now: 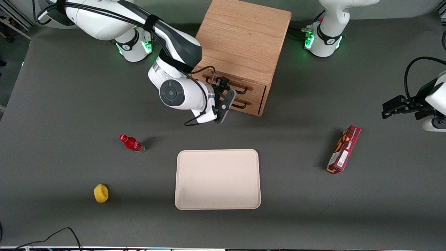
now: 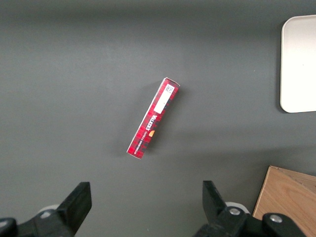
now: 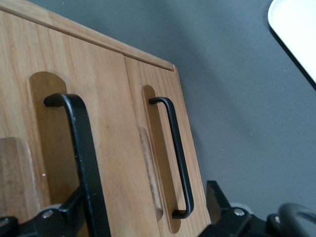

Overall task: Open upper drawer
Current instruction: 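Hook the right gripper onto the upper drawer's black handle, then pull the handle outward with the right gripper, sliding the drawer open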

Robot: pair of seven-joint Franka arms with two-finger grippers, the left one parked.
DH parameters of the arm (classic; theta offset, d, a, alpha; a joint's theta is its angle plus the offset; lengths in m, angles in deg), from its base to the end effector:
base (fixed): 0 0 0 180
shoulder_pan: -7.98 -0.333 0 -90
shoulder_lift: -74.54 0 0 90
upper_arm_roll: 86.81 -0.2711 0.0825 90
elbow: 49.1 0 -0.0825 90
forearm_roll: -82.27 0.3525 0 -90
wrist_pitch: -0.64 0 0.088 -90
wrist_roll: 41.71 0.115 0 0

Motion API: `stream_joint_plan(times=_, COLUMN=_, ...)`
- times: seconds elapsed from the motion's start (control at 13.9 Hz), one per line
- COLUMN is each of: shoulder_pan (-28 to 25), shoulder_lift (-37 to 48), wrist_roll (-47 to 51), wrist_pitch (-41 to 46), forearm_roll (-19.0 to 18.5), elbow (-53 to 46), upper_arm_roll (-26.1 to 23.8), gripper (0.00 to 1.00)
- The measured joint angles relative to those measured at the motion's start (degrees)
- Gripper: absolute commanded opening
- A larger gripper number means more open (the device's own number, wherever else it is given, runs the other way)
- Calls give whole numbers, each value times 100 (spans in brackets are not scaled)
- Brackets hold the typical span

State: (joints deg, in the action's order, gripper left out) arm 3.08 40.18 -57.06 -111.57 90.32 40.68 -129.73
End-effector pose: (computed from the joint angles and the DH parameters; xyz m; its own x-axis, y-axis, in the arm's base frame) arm 0.4574 0.4294 0.3391 0.5793 0.8139 0.0441 0.7170 -0.4830 -0.5026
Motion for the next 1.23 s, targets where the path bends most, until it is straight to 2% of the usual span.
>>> stream_joint_plan(times=0.5, shoulder_pan=126, shoulder_lift=-517, wrist_roll=14, wrist_pitch=165, forearm_roll=-420, elbow=-834, upper_arm_roll=153, gripper=100)
stream_joint_plan(times=1.23, shoulder_pan=123, shoulder_lift=-905, wrist_roll=14, wrist_pitch=330, forearm_roll=-479, elbow=-1636, upper_arm_roll=411, gripper=100)
